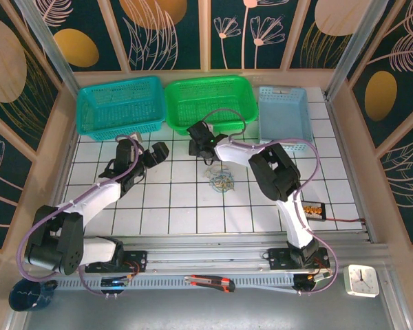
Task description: Untangle the cables
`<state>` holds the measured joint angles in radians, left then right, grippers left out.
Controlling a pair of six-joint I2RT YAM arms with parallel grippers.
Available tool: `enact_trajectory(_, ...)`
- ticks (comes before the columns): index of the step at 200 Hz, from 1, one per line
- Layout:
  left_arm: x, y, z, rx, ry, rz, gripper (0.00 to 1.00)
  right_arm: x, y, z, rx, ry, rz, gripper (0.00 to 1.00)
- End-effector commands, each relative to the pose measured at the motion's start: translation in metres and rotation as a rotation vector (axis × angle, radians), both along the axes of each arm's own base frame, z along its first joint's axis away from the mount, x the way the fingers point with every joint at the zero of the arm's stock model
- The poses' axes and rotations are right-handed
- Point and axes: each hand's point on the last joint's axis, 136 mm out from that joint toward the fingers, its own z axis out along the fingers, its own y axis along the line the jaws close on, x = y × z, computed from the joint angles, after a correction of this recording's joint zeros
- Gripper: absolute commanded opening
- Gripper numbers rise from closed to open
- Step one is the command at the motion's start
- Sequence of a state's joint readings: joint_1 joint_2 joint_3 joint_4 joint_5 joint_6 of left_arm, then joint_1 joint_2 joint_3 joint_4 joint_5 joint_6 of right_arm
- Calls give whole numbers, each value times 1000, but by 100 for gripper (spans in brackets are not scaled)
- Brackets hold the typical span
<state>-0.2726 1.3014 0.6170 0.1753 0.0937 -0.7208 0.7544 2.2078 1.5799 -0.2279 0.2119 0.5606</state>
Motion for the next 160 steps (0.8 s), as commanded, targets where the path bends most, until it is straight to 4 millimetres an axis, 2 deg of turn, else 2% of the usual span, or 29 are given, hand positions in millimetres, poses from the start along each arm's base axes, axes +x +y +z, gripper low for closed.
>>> enact_trajectory(1,0,3,5,-24,-24,16,99,8,7,3,5,-30,-25,53)
enact_trajectory(33,-1,1,3,-29,-23,7,99,14,11,-4,-5,-30,-28,53)
enact_trajectory(53,-2,1,4,-33,-24,3,99,18,12,-8,-16,-34,-32,48)
enact_trajectory(63,-2,0,3,-33,-23,0,99,18,13,-9,-19,-35,-29,39)
enact_trajectory(79,-3,0,4,-37,-23,-2,99,18,14,-6,-25,-40,-21,17)
enact_trajectory(96,-4,-1,4,-41,-25,-6,99,15,14,2,-29,-50,-10,0)
enact_trajectory(119,-7,-1,6,-45,-35,-14,99,5,15,32,-9,-90,8,0)
enact_trajectory(140,-9,-4,8,-48,-49,-35,99,-9,15,68,47,-129,35,0)
enact_trajectory(160,-11,-8,12,-65,-65,-58,99,-22,14,114,123,-177,60,0)
